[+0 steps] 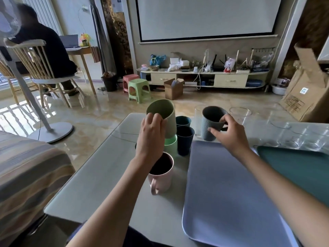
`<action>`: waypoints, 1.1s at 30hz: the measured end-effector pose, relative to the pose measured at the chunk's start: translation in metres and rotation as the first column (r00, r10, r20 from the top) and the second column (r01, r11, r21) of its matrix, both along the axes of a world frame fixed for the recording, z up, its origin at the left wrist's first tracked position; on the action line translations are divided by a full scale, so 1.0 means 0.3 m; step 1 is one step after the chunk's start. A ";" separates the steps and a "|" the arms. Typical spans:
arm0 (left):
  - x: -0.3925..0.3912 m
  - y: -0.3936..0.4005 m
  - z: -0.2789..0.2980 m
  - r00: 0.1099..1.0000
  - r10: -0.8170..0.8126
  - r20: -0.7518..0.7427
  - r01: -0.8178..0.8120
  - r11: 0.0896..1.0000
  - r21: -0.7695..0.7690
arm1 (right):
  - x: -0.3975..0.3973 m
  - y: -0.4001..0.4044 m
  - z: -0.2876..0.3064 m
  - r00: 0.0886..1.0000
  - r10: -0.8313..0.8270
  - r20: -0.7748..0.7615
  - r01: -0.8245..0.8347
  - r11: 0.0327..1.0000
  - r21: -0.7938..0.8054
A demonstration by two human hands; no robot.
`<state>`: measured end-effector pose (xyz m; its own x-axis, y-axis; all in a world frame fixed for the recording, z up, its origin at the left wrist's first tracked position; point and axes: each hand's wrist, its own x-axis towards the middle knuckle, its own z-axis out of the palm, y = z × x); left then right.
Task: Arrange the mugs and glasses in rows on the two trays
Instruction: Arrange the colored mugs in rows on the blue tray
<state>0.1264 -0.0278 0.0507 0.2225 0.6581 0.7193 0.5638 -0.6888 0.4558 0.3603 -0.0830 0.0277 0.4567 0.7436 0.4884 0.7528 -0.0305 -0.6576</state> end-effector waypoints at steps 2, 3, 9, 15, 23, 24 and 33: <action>0.026 -0.004 -0.004 0.998 -0.029 -0.053 0.030 0.999 0.011 | 0.039 0.016 -0.060 0.998 -0.044 -0.036 0.041 0.997 -0.071; 0.036 -0.005 -0.003 0.997 -0.040 -0.070 0.042 0.999 0.020 | 0.053 0.026 -0.085 0.997 -0.062 -0.049 0.057 0.993 -0.105; 0.060 0.006 -0.015 0.996 -0.067 -0.067 0.068 0.998 0.013 | 0.068 0.110 -0.162 0.995 -0.040 -0.091 0.022 0.981 -0.194; 0.079 0.026 -0.061 0.970 -0.059 -0.237 0.049 0.998 -0.046 | 0.054 0.166 -0.206 0.995 0.046 -0.091 -0.070 0.957 -0.280; 0.096 0.016 -0.051 0.960 -0.088 -0.266 0.067 0.994 -0.087 | 0.061 0.157 -0.242 0.985 0.089 -0.148 -0.133 0.939 -0.318; 0.095 0.011 -0.051 0.957 -0.095 -0.274 0.073 0.993 -0.090 | 0.064 0.152 -0.238 0.987 0.085 -0.139 -0.127 0.937 -0.325; 0.082 -0.021 -0.055 0.931 -0.127 -0.342 0.096 0.990 -0.106 | 0.079 0.167 -0.216 0.998 0.060 -0.024 -0.065 0.913 -0.403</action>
<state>0.1509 -0.0341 0.0341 0.5236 0.6704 0.5258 0.6193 -0.7233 0.3054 0.3841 -0.0330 -0.0370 0.4062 0.9035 0.1367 0.7551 -0.2476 -0.6071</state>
